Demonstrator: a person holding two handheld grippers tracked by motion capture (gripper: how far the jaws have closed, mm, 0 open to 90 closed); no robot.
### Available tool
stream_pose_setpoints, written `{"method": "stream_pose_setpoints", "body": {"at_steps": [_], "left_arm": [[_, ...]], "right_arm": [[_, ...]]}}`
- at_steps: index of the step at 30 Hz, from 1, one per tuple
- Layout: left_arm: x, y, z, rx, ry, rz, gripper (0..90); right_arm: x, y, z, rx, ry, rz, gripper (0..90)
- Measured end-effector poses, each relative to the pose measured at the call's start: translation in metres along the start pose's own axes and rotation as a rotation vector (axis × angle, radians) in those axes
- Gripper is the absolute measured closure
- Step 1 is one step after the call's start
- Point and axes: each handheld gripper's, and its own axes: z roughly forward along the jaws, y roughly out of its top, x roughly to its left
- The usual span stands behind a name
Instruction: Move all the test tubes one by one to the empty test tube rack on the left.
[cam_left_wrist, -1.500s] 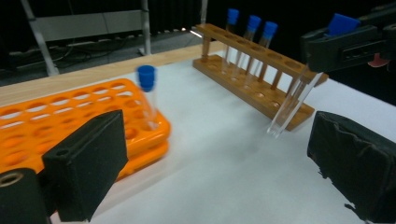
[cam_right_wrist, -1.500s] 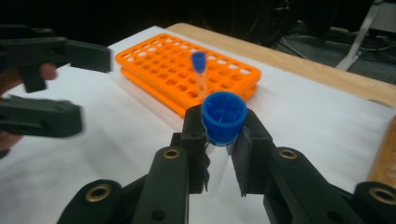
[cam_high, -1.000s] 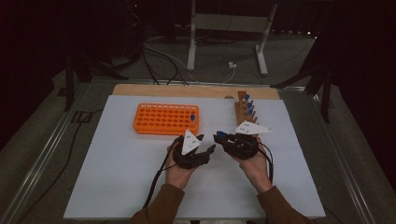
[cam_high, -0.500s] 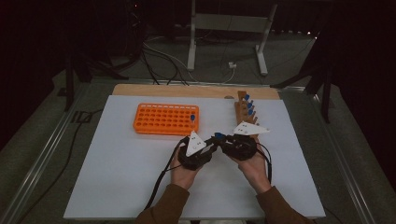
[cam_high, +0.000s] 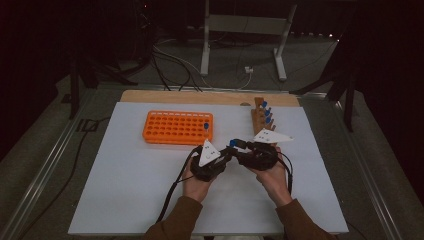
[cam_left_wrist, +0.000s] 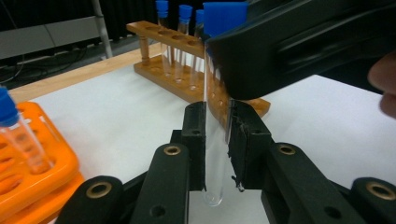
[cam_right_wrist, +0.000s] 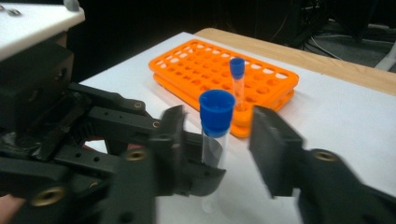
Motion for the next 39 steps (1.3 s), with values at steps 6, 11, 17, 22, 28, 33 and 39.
{"method": "stream_pose_setpoints", "body": {"at_steps": [6, 11, 17, 22, 28, 33, 39], "left_arm": [[0.009, 0.001, -0.003, -0.008, 0.019, -0.027, 78.3], [0.018, 0.001, -0.006, -0.020, 0.040, -0.052, 78.3], [0.026, 0.002, -0.011, -0.026, 0.068, -0.059, 78.3], [0.034, 0.004, -0.014, -0.035, 0.088, -0.065, 78.3], [0.043, 0.008, -0.019, -0.045, 0.119, -0.068, 78.2], [0.052, 0.009, -0.022, -0.051, 0.147, -0.076, 78.2], [0.065, 0.006, -0.021, -0.049, 0.189, -0.093, 78.2]], "right_arm": [[-0.002, -0.001, -0.004, -0.026, 0.004, 0.005, 34.1], [0.000, -0.002, -0.006, -0.031, -0.013, -0.022, 20.2], [-0.001, -0.005, -0.007, -0.030, -0.026, -0.036, 14.9], [-0.004, -0.006, -0.010, -0.034, -0.035, -0.036, 9.9], [-0.009, -0.008, -0.015, -0.040, -0.045, -0.032, 3.2], [-0.011, -0.008, -0.018, -0.051, -0.039, -0.034, 0.3], [-0.013, -0.007, -0.020, -0.058, -0.037, -0.028, 0.1]]}}
